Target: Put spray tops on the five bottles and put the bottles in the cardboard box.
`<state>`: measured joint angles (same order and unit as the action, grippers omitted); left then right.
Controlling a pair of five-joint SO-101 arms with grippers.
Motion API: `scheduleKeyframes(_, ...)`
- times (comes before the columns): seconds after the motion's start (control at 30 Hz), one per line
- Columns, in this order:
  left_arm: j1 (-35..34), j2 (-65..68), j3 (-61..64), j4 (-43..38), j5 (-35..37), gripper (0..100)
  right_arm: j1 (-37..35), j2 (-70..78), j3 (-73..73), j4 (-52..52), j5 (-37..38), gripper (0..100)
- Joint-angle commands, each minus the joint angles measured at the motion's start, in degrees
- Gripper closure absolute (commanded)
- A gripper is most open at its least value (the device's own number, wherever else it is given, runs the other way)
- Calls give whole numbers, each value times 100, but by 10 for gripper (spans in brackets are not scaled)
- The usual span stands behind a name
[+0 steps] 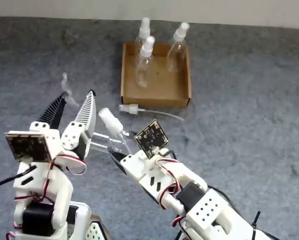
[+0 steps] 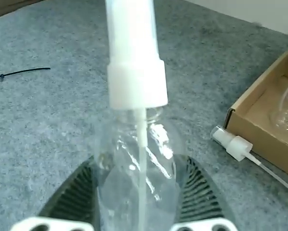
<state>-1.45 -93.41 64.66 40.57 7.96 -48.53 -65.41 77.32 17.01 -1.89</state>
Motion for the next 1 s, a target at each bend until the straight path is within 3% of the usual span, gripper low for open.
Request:
scheduleKeyframes(0.0, 92, 101, 92, -176, -352, 860, 66, -119, -110, -136, -9, 995)
scheduleKeyframes(0.27, 892, 101, 242, -141, -914, 860, 66, -119, -101, -136, -9, 995)
scheduleKeyframes(0.57, 1411, 101, 242, 105, -993, 860, 66, -119, -101, -127, -9, 995)
scheduleKeyframes(0.8, 1095, 4, 92, 105, -976, 860, 75, -119, -92, -127, -9, 995)
scheduleKeyframes(0.97, 453, -22, -347, 193, -800, 860, 66, -119, -92, -127, -9, 995)
